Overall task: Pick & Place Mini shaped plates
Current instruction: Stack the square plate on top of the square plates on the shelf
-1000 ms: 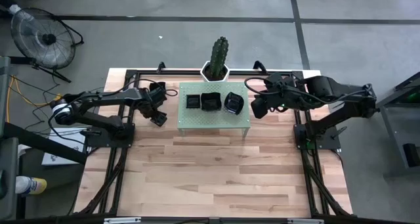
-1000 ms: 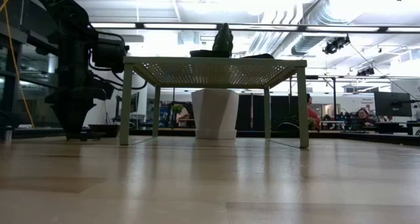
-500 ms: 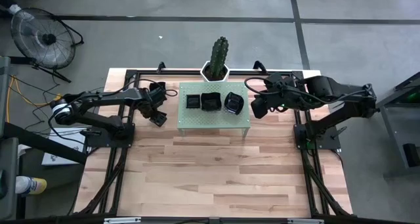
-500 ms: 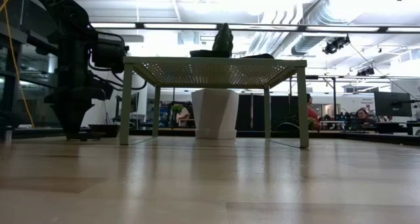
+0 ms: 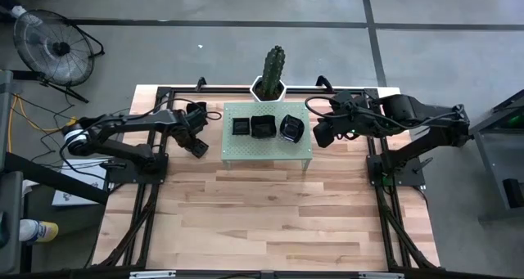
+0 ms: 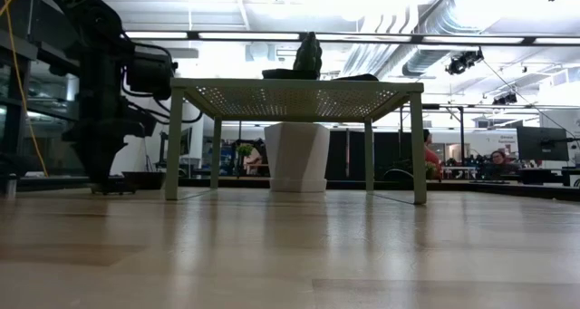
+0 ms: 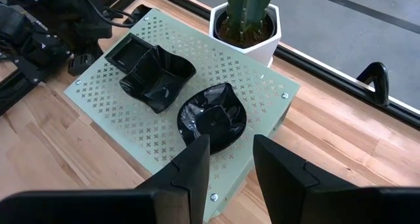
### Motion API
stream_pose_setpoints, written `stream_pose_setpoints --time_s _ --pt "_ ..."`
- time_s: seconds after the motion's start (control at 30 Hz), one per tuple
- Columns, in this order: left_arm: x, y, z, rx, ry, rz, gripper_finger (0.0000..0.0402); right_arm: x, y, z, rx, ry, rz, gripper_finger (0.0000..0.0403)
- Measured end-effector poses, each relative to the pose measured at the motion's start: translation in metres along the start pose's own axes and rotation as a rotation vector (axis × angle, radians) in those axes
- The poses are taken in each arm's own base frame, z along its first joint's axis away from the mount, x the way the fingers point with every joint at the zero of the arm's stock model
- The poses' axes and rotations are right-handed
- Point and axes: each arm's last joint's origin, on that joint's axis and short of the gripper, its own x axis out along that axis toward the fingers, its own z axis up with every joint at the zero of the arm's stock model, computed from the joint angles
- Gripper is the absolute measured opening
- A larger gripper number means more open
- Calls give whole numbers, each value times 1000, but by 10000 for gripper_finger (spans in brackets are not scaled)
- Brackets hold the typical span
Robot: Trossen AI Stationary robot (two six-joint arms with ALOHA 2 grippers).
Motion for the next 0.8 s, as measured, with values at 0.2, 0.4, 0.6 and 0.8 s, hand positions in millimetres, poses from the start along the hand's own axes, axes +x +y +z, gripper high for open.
stream_pose_setpoints --time_s 0.2,0.4,0.6,0.8 --pt "-6 1 -2 34 -22 -9 5 0 0 0 0 0 -1 114" --pt "-18 4 -8 45 -58 -26 1 0 0 0 0 0 -1 114" --pt "-35 6 -16 -4 -142 -112 0 0 0 0 0 0 -1 114" --pt "-61 9 -22 -71 -260 -178 0 0 0 0 -3 0 -2 114"
